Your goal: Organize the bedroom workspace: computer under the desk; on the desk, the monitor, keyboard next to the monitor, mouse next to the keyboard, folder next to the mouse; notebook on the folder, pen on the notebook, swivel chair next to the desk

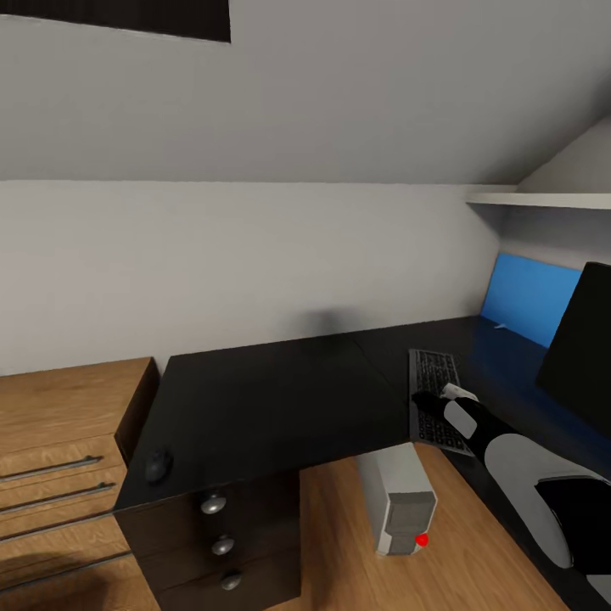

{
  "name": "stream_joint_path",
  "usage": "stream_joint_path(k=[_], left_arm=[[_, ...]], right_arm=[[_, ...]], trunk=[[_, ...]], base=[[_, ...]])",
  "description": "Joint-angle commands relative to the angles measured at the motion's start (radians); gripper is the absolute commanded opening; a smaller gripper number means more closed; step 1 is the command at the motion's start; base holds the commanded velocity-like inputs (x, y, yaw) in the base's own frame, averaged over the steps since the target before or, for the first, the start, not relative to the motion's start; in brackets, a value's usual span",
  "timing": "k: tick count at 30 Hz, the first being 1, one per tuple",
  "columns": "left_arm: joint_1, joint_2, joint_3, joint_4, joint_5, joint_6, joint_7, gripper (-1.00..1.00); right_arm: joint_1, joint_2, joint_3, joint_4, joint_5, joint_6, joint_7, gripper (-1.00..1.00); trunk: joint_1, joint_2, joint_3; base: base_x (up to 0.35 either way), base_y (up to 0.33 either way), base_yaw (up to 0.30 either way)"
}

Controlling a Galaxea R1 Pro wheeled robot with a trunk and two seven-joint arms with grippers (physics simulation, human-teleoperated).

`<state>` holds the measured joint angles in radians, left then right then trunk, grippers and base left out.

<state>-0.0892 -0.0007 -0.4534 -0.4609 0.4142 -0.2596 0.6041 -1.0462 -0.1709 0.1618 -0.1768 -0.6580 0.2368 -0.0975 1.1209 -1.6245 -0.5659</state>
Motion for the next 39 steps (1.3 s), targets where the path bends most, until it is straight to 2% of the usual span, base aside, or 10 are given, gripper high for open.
stream_joint_path(k=[1,18,39], left_arm=[[-0.001,0.001,-0.008,0.001,0.011,-0.006,0.005,1.00],[-0.001,0.001,-0.008,0.003,0.011,-0.006,0.005,1.00],[-0.001,-0.001,-0.009,0.004,0.010,-0.007,0.005,1.00]], right_arm=[[0.000,-0.001,0.008,-0.003,-0.009,0.006,-0.006,1.00],[0.000,-0.002,0.007,-0.005,-0.008,-0.002,-0.005,1.00],[0.000,-0.002,0.007,-0.006,-0.008,-0.002,-0.005,1.00]], trunk=[[0.000,-0.001,-0.001],[0.000,-0.001,0.000],[0.000,-0.001,0.012]], base=[[0.000,0.000,0.147],[0.000,0.000,0.006],[0.000,0.000,-0.213]])
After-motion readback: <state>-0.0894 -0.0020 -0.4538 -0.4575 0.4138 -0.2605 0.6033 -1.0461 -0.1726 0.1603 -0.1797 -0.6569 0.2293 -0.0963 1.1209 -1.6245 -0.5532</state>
